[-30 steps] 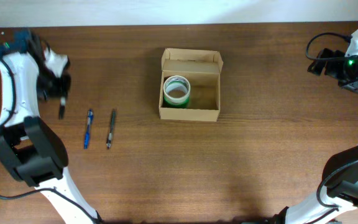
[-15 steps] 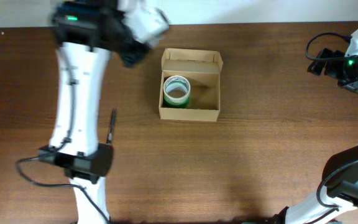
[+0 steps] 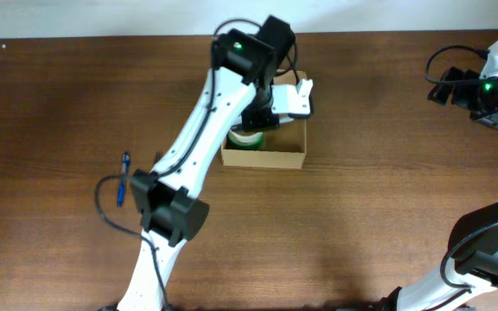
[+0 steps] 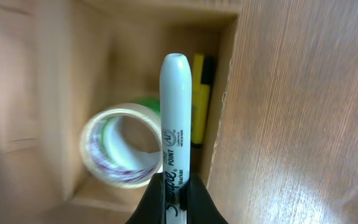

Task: Pack container
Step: 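Carry the black marker into the box and lower it, then release the marker and move the left gripper to the blue pen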

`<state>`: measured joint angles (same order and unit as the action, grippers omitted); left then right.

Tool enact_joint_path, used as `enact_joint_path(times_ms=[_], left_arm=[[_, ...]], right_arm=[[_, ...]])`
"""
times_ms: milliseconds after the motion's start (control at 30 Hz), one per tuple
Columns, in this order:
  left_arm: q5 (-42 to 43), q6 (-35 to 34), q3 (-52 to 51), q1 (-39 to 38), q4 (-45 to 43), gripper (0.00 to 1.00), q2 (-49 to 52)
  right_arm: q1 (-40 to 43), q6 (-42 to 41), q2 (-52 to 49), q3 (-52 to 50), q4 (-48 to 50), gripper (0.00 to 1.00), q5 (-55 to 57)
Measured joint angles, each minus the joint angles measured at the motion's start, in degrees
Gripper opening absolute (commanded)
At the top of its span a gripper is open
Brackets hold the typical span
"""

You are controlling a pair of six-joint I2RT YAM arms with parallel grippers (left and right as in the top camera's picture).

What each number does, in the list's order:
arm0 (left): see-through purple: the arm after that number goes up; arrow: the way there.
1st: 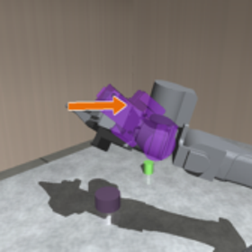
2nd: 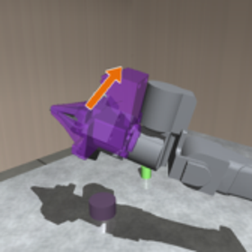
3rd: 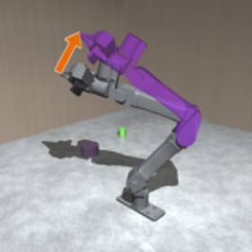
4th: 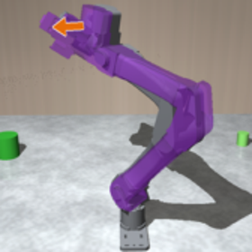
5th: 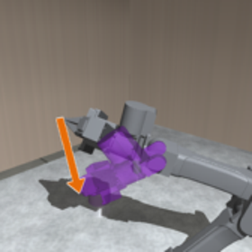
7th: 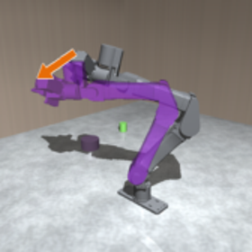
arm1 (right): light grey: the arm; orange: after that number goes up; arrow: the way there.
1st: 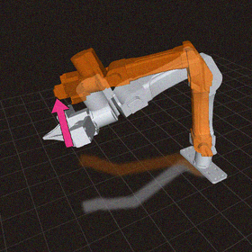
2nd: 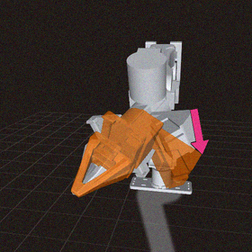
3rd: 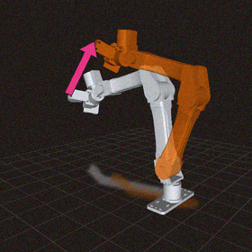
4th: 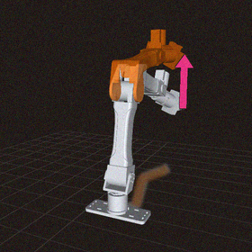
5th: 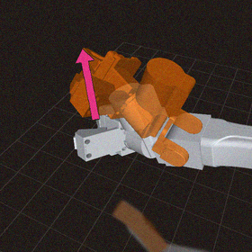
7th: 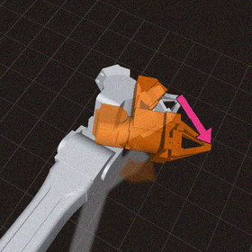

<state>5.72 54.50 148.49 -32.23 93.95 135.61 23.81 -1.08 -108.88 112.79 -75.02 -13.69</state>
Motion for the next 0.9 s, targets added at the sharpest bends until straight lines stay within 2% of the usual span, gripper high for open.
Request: enact_joint_path(times_ms=[167,467,900], left_arm=[[-0.4,0.0,-4.1,0.2,-2.7,0.02,3.2],[-0.4,0.0,-10.3,0.2,-6.2,0.02,3.3],[1.4,0.0,-10.6,0.1,-6.6,0.03,3.3]], right_arm=[[0.0,0.0,0.0,0.0,0.0,0.99,0.0],[0.0,0.0,0.0,0.0,0.0,0.99,0.0],[0.0,0.0,0.0,0.0,0.0,0.99,0.0]])
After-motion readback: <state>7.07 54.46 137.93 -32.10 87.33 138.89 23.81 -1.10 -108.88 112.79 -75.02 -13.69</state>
